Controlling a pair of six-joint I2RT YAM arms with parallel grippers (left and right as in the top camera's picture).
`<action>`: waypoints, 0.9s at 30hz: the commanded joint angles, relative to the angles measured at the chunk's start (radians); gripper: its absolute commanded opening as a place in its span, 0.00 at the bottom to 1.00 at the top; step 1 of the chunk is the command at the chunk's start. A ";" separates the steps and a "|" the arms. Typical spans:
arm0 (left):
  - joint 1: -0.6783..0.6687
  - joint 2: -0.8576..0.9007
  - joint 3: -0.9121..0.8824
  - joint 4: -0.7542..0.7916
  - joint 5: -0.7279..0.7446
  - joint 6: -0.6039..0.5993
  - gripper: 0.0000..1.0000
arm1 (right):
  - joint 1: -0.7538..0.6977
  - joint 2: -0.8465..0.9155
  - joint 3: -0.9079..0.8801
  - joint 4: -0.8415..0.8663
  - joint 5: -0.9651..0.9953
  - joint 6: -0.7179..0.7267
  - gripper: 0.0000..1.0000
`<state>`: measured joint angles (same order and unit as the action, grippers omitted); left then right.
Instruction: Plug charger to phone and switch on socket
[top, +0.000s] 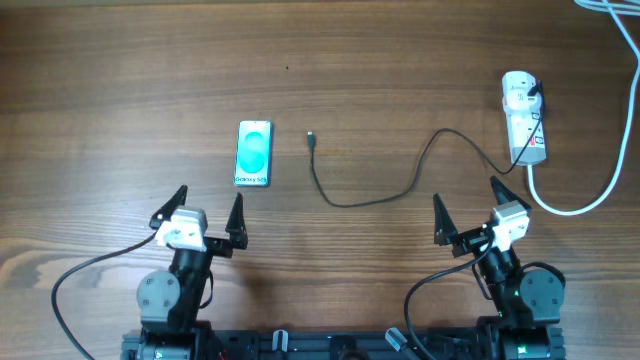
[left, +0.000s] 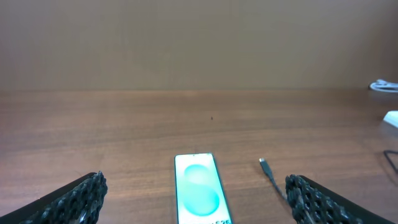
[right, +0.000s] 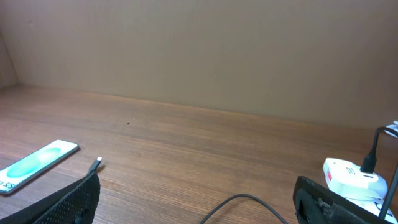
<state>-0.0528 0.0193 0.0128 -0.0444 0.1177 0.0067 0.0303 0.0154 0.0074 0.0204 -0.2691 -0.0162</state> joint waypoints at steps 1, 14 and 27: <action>0.005 -0.009 -0.007 0.045 0.024 0.012 1.00 | 0.006 -0.008 -0.002 0.005 -0.018 0.020 1.00; 0.005 -0.009 0.008 0.102 0.076 -0.098 1.00 | 0.006 -0.008 0.049 0.020 -0.213 0.023 1.00; 0.005 0.170 0.262 -0.010 0.133 -0.097 1.00 | 0.006 0.180 0.379 -0.157 -0.250 0.047 1.00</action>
<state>-0.0528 0.1169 0.1974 -0.0456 0.2104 -0.0811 0.0303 0.1337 0.2810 -0.1051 -0.4831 0.0223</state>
